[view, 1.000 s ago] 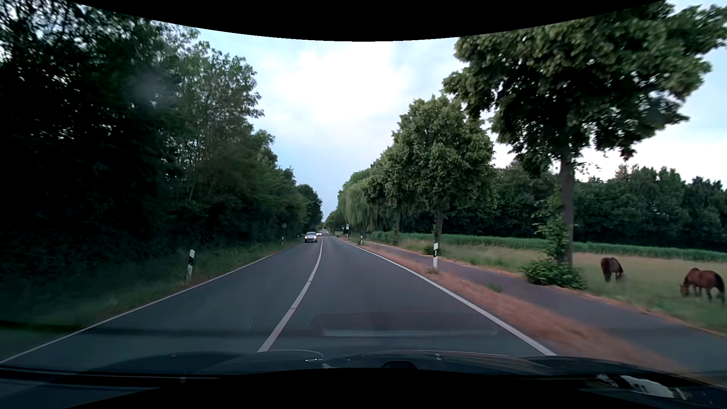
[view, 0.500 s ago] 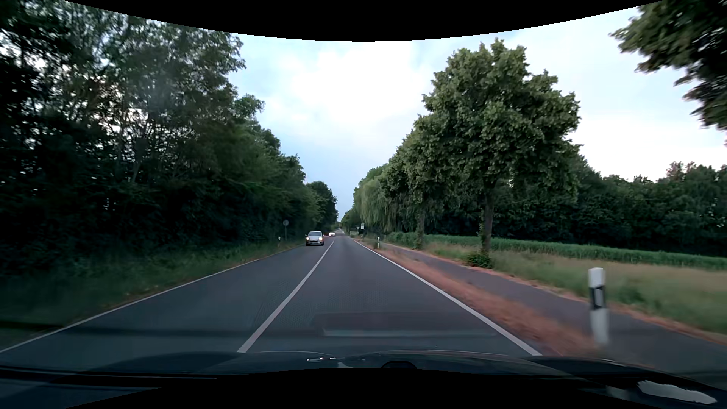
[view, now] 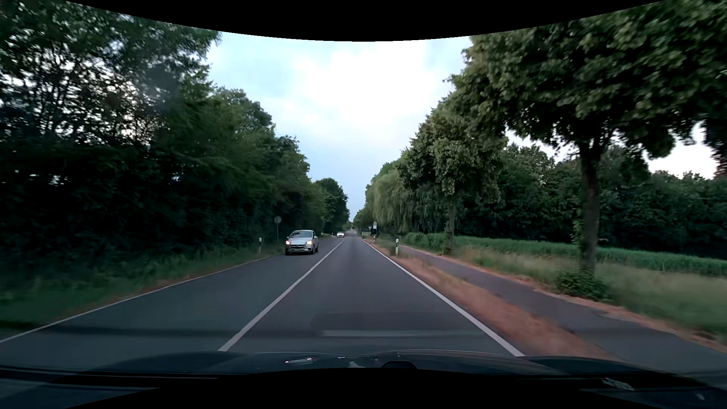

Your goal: Follow the waypoints while adhering to traffic rules and regulations

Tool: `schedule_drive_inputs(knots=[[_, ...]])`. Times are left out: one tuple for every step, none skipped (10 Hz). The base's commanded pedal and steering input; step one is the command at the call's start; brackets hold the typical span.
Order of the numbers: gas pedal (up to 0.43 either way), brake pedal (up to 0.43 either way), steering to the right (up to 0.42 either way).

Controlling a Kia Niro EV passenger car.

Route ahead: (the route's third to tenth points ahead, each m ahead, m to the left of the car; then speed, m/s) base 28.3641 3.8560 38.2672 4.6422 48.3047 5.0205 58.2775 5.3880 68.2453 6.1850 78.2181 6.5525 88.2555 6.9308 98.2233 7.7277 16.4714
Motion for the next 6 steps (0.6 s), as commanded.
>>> schedule_drive_inputs(knots=[[0.24, 0.0, -0.024], [0.24, 0.0, -0.024], [0.24, 0.0, -0.021], [0.24, 0.0, -0.015], [0.228, 0.0, -0.011], [0.22, 0.0, -0.011]])
